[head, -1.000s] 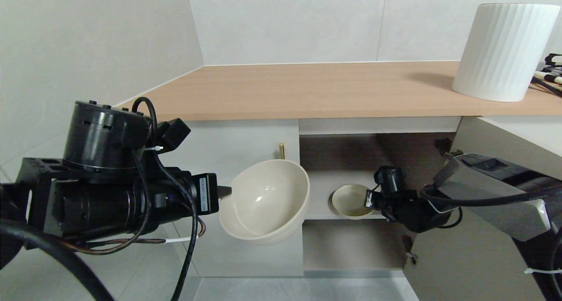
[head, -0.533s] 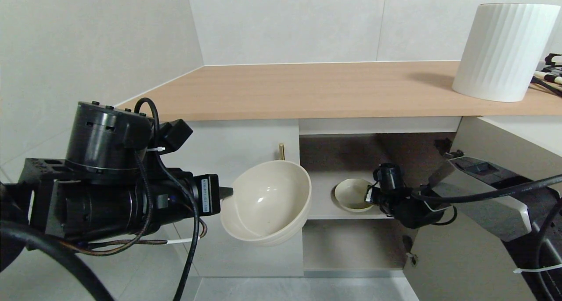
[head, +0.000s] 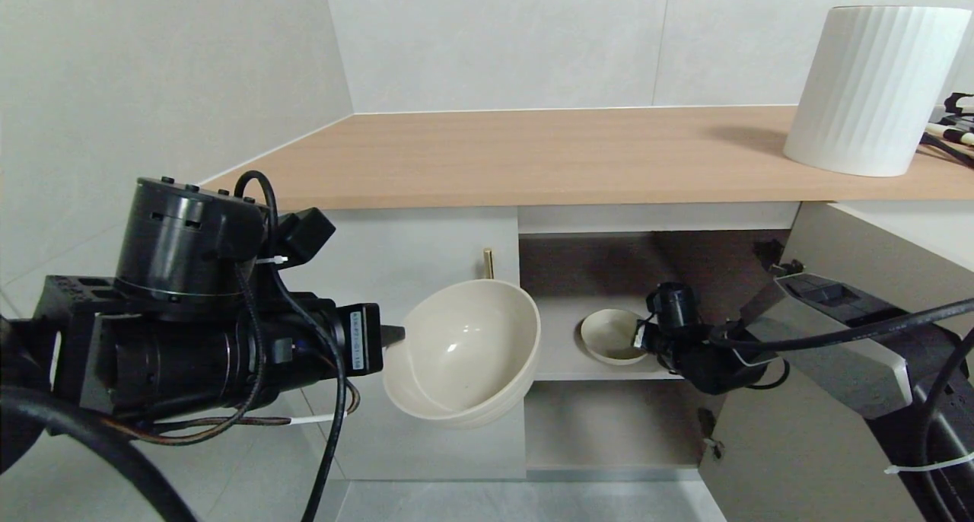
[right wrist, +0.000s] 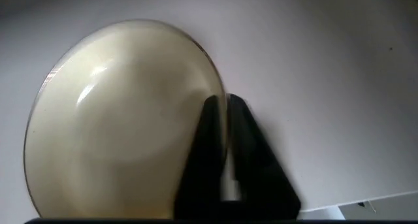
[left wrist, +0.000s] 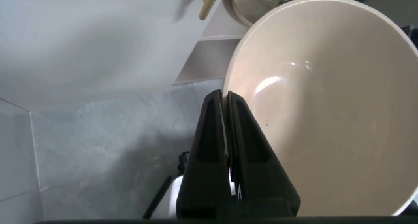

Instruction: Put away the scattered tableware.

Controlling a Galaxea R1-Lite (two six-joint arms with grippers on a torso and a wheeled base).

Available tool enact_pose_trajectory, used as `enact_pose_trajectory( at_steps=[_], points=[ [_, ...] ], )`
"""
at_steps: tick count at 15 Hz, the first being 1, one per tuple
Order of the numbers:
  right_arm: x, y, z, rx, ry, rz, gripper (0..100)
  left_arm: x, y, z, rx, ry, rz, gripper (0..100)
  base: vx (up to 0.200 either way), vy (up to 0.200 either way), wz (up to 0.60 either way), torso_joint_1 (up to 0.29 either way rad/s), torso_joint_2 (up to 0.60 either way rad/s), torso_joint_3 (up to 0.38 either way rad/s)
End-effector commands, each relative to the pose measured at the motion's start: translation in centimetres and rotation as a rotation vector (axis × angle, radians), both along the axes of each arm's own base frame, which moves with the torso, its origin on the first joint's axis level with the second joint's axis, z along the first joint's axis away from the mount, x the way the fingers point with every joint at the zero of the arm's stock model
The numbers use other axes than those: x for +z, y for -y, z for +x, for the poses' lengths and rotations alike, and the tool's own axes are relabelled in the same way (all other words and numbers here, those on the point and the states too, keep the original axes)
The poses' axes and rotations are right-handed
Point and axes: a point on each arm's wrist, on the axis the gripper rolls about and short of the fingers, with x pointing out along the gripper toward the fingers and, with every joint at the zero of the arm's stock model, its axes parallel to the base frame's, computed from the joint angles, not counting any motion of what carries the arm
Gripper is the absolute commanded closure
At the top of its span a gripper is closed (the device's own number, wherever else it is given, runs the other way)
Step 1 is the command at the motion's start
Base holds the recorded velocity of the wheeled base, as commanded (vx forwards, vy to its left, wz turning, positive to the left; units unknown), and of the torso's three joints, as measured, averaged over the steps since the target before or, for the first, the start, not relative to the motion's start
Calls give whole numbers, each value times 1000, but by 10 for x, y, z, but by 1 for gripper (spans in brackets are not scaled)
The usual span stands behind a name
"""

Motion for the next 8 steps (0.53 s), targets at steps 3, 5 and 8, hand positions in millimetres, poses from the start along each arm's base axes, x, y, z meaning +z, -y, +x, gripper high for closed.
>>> enact_pose_trajectory(
  at_steps=[3,5,8],
  points=[
    [3,0,1,-2,10,3,0,-1,1,1,-1,-5,3,100,0,0,0,0,0,0],
    [18,1,-4,-16,25,14,0,-5,3,3,-5,-15,10,100,0,0,0,0,0,0],
    [70,-6,-48,87,19,52,0,-15,14,8,-25,-34,29,100,0,0,0,0,0,0]
  ],
)
